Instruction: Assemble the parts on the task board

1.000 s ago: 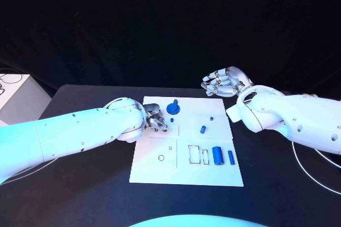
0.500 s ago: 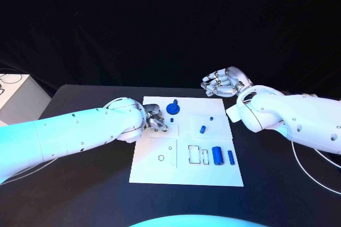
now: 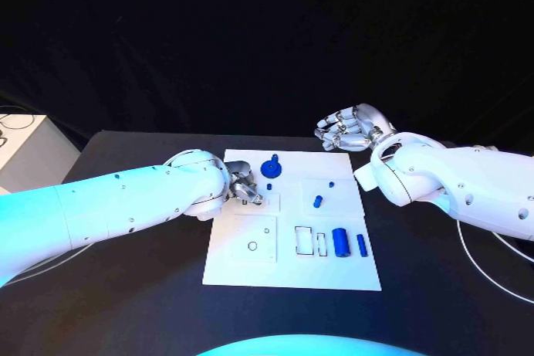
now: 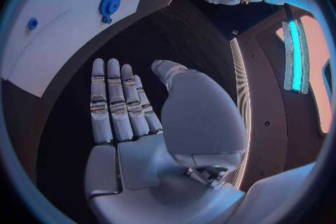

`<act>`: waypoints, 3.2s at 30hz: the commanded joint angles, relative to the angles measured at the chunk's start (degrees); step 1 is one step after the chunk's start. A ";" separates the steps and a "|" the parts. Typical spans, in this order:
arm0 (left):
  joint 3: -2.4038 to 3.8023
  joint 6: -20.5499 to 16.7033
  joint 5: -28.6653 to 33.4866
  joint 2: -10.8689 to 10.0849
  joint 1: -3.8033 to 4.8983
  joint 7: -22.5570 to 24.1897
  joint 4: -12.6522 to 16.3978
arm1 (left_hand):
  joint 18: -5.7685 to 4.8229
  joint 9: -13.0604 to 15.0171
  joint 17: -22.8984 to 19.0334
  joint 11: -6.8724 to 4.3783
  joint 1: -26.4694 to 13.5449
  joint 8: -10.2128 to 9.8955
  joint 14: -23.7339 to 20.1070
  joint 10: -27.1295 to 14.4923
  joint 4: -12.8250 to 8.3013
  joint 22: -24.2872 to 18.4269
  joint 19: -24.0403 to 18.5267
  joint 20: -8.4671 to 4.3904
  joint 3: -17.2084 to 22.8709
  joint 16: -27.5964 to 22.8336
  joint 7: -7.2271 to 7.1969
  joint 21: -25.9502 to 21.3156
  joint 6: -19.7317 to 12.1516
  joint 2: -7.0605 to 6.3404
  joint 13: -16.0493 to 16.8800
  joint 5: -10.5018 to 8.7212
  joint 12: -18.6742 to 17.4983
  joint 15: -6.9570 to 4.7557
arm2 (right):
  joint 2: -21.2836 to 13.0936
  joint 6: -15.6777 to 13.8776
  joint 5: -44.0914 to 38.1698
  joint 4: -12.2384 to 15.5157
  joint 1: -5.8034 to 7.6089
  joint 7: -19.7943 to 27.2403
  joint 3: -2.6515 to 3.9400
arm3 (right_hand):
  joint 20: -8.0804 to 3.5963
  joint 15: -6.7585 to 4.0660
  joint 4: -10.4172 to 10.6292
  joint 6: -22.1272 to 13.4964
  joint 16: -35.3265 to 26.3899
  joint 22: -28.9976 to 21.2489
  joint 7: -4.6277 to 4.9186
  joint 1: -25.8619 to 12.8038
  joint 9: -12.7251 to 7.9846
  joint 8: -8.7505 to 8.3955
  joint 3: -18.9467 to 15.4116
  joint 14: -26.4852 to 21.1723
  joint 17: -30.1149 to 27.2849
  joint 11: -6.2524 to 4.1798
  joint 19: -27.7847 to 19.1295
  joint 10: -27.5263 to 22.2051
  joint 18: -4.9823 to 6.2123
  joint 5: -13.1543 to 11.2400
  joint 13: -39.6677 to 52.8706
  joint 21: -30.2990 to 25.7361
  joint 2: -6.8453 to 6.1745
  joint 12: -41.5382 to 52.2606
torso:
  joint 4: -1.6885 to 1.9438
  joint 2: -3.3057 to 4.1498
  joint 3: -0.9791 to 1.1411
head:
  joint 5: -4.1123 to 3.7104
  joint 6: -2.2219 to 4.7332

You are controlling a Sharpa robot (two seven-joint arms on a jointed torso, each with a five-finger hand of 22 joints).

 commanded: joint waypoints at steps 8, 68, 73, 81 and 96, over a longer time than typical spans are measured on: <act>-0.17 5.89 2.25 1.63 -0.21 -1.61 -1.57 | -0.31 -0.04 8.81 -0.10 0.33 0.02 4.42 0.45 -11.34 0.12 0.39 -0.08 11.30 0.13 -1.15 0.39 1.34 0.15 0.08 0.00 -0.01 -0.44 | 0.20 1.09 -0.11 -0.05 -0.03 0.12 0.02 | -0.03 -0.02 -0.21 -0.08 -0.22 -0.05 0.80 -0.45 -0.07 -0.25 -0.21 -0.31 -0.05 0.33 -0.33 -0.12 0.29 0.36 -0.09 -0.15 -0.02 -0.27 | -0.05 0.02 0.02 | -0.11 -0.44; -0.10 3.97 2.51 3.05 -0.19 -2.73 -4.87 | -0.41 0.15 9.49 -0.74 -2.76 -2.68 4.60 1.33 -0.41 0.14 0.68 -0.19 -11.28 0.60 -2.28 -0.50 3.32 1.10 1.69 -4.64 0.70 -0.88 | 0.28 1.40 0.46 -0.12 -0.27 0.58 0.02 | 0.20 0.22 -0.21 -0.25 -0.72 -0.90 0.95 -0.95 -0.22 -0.55 -0.37 -0.81 -0.79 0.50 -0.81 -0.37 0.27 0.36 -0.36 -0.17 0.05 -0.52 | 0.03 -0.02 -0.05 | -0.47 -1.00; -0.08 3.60 2.39 3.01 -0.19 -2.89 -5.04 | -0.40 0.12 9.15 -0.65 -2.45 -3.06 4.49 0.96 1.20 0.08 0.65 -0.14 -13.54 0.40 -2.20 -0.59 3.34 0.80 1.23 -6.38 0.32 -0.81 | 0.25 1.40 0.52 -0.14 -0.29 0.62 0.02 | 0.28 0.30 -0.29 -0.29 -0.87 -1.14 0.99 -0.98 -0.26 -0.62 -0.40 -1.03 -1.01 0.55 -1.01 -0.44 0.26 0.35 -0.38 -0.19 0.04 -0.58 | 0.02 -0.05 -0.05 | -0.52 -1.02; -0.07 3.65 2.34 2.94 -0.19 -3.04 -5.17 | -0.39 0.15 9.11 -0.57 -1.70 -3.31 4.48 0.78 2.78 0.06 0.64 -0.08 -15.23 0.37 -2.11 -0.67 3.44 0.90 0.99 -10.28 0.13 -0.74 | 0.18 1.47 0.54 -0.13 -0.31 0.61 0.02 | 0.50 0.52 -0.46 -0.27 -1.13 -1.81 1.06 -1.09 -0.32 -0.74 -0.49 -1.74 -1.64 0.64 -1.63 -0.44 0.24 0.31 -0.38 -0.22 0.04 -0.63 | 0.03 -0.05 -0.03 | -0.53 -0.99; -0.04 4.04 2.29 2.42 -0.19 -3.35 -5.00 | -0.42 0.52 9.34 -0.50 -0.61 -3.29 4.56 0.74 6.06 0.24 0.79 0.02 -18.58 0.52 -2.04 -0.69 3.58 -0.12 1.00 -14.23 0.23 -0.66 | 0.00 1.61 0.54 -0.13 -0.32 0.53 0.02 | 1.53 1.41 -0.97 -0.01 -1.14 -4.73 1.28 -1.48 -0.54 -1.11 -0.72 -4.98 -4.71 0.97 -5.01 -0.44 0.24 0.28 -0.38 -0.29 0.22 -0.80 | 0.06 -0.07 -0.07 | -0.60 -0.93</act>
